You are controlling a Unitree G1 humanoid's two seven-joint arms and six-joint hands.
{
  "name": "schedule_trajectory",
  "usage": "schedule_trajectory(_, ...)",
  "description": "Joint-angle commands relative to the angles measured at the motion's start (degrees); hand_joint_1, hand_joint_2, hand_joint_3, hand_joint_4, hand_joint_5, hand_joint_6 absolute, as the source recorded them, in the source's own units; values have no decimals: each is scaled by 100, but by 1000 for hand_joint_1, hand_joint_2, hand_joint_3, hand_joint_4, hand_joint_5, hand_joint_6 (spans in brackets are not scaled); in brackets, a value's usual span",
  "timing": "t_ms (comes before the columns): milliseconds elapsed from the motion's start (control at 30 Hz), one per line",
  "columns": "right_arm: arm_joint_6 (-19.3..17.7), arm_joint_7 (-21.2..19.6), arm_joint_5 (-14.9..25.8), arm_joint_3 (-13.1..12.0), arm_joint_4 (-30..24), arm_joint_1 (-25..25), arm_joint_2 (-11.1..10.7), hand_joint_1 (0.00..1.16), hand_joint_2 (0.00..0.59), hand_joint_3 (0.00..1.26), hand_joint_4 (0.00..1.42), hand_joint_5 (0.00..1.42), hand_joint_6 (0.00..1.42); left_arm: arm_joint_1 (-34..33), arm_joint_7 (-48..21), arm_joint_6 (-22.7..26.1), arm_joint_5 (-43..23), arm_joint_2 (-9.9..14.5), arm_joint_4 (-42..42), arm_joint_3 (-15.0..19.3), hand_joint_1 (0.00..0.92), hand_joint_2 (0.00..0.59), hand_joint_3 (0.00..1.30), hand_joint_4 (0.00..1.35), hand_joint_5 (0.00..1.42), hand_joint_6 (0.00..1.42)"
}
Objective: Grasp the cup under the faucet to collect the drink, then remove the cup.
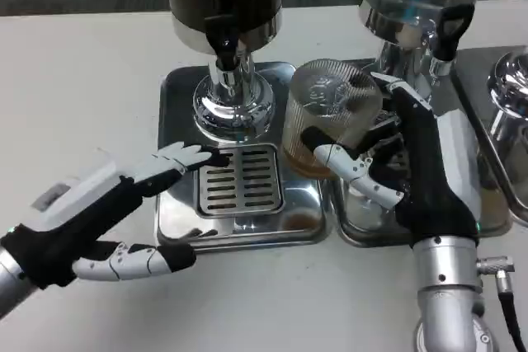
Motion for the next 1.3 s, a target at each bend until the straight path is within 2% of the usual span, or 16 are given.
schedule_trajectory(33,-76,11,19,-12,-353,105,10,622,258,586,708,784,951,84,158,-105,-11,167,-125,-163,0,82,165,0,45,174)
schedule_trajectory(500,-31,481,75,-27,-1385,890,-66,614,252,600,726,801,976,657,-71,-102,-1085,601,-1118,-579,0,82,165,2,44,181)
schedule_trajectory(800,3,760,92,-62,-1910,1315,-128,619,257,601,726,802,980,1025,-267,-9,-1582,825,-1607,-684,0,81,171,5,44,188)
schedule_trajectory(1300,-12,870,107,-78,-2218,1596,-125,625,258,601,735,812,992,1242,-461,151,-1895,929,-1936,-658,0,80,175,15,54,192)
